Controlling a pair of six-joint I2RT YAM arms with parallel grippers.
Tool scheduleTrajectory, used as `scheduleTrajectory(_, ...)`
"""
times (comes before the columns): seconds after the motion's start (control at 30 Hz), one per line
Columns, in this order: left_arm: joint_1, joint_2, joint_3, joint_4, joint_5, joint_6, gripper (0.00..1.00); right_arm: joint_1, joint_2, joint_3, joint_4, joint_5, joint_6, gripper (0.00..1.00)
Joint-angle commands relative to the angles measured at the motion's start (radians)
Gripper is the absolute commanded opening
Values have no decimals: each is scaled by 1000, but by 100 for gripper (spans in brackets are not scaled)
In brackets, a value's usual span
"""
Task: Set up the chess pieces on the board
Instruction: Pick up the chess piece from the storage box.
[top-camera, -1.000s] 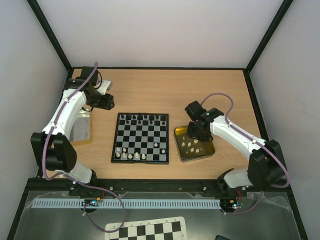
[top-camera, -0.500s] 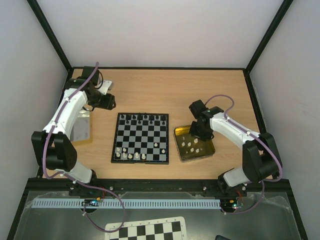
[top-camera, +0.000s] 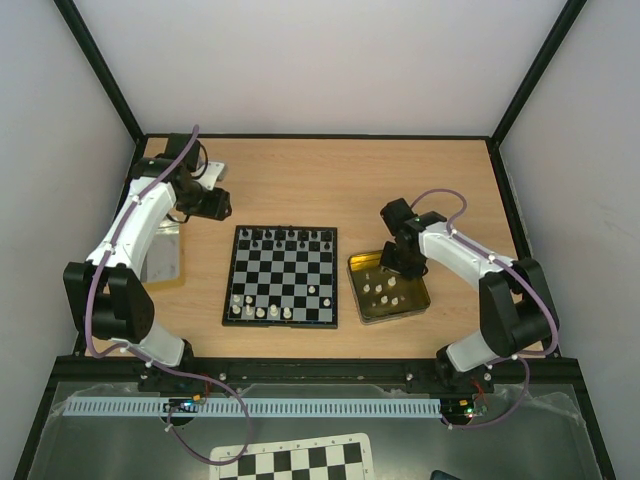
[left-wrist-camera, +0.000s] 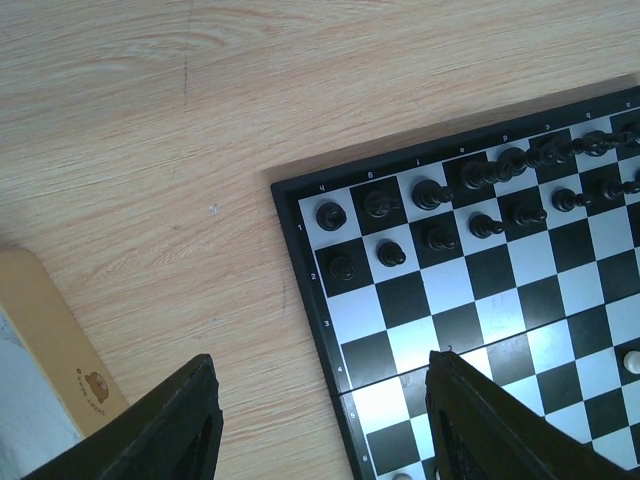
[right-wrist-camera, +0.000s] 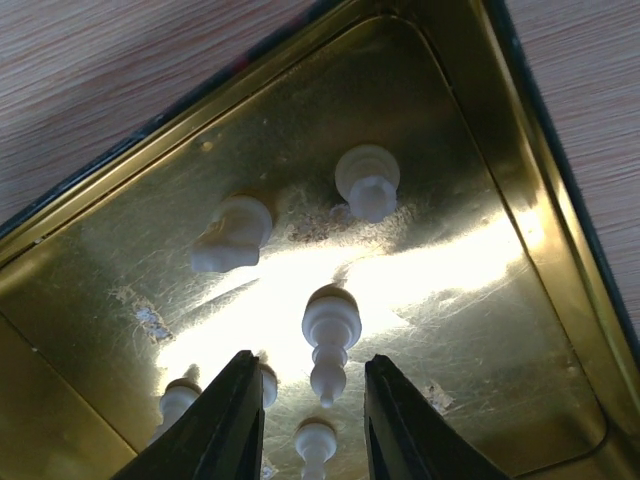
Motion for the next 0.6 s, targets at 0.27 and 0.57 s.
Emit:
scheduleTrajectory(0.27,-5,-23,-12,0,-14,-8,57,-19,21,-23,15,-7,-36,25)
scheduleTrajectory(0.57,-5,-22,-9,-1,-12,-9,57,-19,33,-40,25,-14,-42,23)
